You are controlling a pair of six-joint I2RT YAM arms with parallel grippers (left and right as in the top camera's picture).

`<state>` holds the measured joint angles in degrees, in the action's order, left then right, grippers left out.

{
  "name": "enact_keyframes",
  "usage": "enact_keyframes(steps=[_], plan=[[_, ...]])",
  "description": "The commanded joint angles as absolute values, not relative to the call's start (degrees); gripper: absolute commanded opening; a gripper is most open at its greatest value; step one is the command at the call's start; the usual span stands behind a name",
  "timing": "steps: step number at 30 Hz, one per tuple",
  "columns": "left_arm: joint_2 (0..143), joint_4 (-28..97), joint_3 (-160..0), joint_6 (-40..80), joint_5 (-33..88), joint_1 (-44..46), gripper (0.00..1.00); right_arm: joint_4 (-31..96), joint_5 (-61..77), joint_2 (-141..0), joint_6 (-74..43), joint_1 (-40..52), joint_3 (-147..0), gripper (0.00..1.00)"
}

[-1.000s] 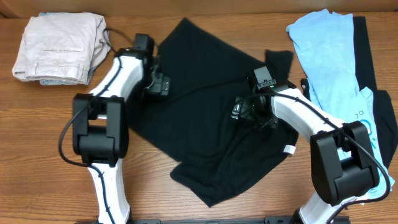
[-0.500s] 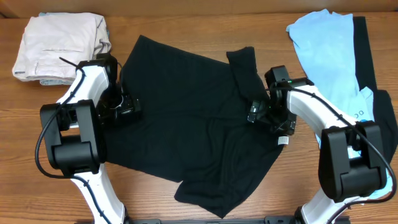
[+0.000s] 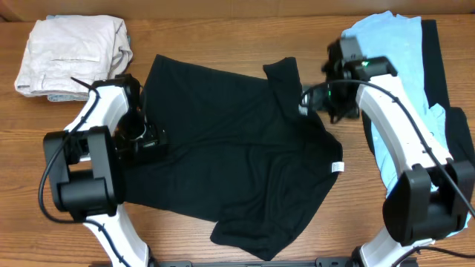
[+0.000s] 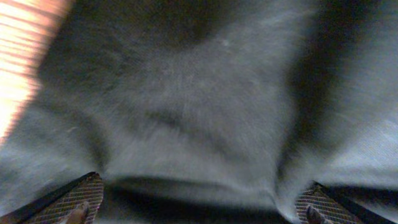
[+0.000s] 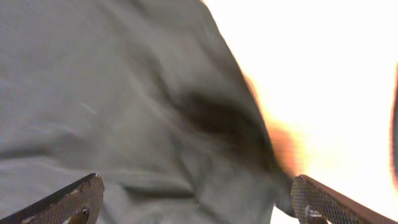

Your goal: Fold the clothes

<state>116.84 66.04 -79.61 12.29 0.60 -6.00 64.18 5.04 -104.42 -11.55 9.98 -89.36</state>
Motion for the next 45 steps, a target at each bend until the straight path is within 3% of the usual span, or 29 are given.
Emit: enact_keyframes(steps=[1, 10, 15, 33, 45], plan=[[108.88, 63.83, -86.19, 7.64, -0.99, -5.32, 1.00, 59.18, 3.40, -102.13, -6.76, 12.29, -93.65, 1.00], [108.68, 43.79, -95.85, 1.52, 0.05, -3.66, 1.00, 37.32, -3.70, -108.95, -3.88, 16.86, -93.62, 0.99], [114.19, 33.67, -95.85, -1.93, 3.84, -2.63, 1.00, 28.40, -4.47, -116.64, -3.11, 17.41, -93.62, 0.93], [135.70, 17.67, -99.42, -4.75, -0.64, 2.17, 1.00, 19.55, -5.89, -128.99, -2.55, 17.39, -93.62, 0.88], [138.12, 10.63, -100.57, -4.69, -7.57, 2.13, 1.00, 14.02, -6.81, -132.14, -2.55, 17.76, -93.62, 0.86]])
